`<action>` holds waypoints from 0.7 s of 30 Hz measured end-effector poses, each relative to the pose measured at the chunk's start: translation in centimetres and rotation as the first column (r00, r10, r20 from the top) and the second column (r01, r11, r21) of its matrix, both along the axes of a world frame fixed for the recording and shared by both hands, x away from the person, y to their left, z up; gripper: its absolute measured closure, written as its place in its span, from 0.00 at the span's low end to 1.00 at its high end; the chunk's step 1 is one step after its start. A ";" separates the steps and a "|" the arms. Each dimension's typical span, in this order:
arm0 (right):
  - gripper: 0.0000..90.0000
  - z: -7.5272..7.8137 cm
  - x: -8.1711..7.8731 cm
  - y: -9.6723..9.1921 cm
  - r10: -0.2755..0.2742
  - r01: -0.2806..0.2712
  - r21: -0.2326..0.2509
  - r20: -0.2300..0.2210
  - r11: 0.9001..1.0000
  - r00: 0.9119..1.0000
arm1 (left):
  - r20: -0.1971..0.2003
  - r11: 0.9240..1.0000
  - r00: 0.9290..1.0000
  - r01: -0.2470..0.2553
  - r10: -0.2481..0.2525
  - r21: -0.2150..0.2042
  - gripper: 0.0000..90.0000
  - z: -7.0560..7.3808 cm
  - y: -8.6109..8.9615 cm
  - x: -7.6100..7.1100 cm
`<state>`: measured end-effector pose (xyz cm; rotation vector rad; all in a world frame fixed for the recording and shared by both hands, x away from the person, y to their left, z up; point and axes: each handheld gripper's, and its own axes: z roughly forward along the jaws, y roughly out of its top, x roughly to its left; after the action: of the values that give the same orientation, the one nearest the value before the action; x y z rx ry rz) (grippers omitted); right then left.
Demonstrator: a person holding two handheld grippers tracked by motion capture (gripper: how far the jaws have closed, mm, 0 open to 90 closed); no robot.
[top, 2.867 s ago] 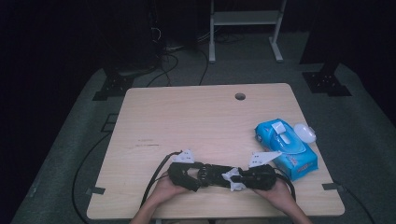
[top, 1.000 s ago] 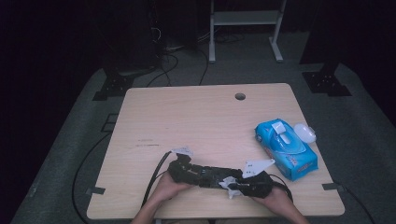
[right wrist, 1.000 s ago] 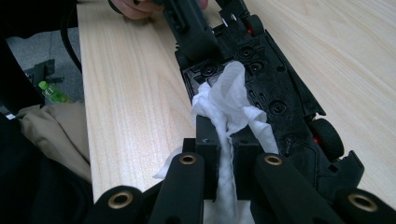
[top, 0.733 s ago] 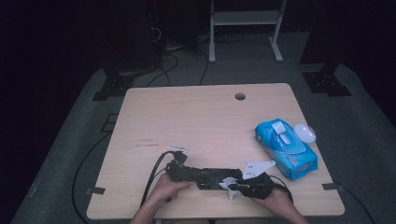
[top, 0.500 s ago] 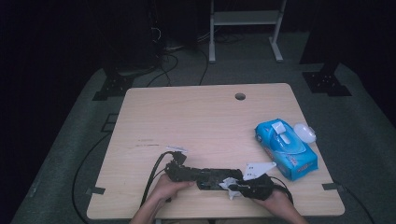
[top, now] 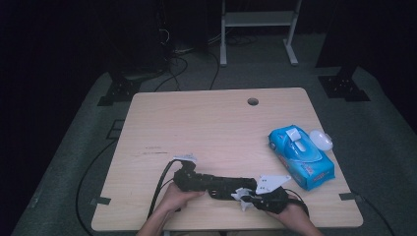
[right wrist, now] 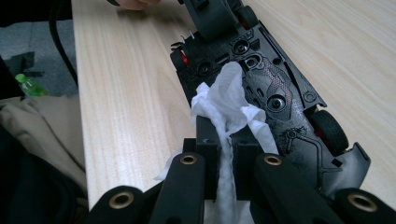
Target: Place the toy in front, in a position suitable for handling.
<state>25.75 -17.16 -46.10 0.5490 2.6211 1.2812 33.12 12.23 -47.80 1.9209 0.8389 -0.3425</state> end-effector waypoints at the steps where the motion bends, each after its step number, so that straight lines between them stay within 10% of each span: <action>1: 0.94 0.0 0.0 0.0 -0.002 0.002 -0.001 0.003 1.000 1.000 | 0.009 1.000 1.000 0.001 -0.001 0.001 0.48 0.1 0.0 0.0; 21: 0.94 -0.2 0.4 0.3 -0.027 0.027 -0.021 0.027 0.999 0.999 | 0.171 0.999 0.984 0.048 -0.048 0.004 0.49 0.8 -0.4 -1.0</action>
<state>26.17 -16.88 -46.32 0.5582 2.5937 1.2430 32.10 11.86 -46.95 1.9421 0.6801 -0.2031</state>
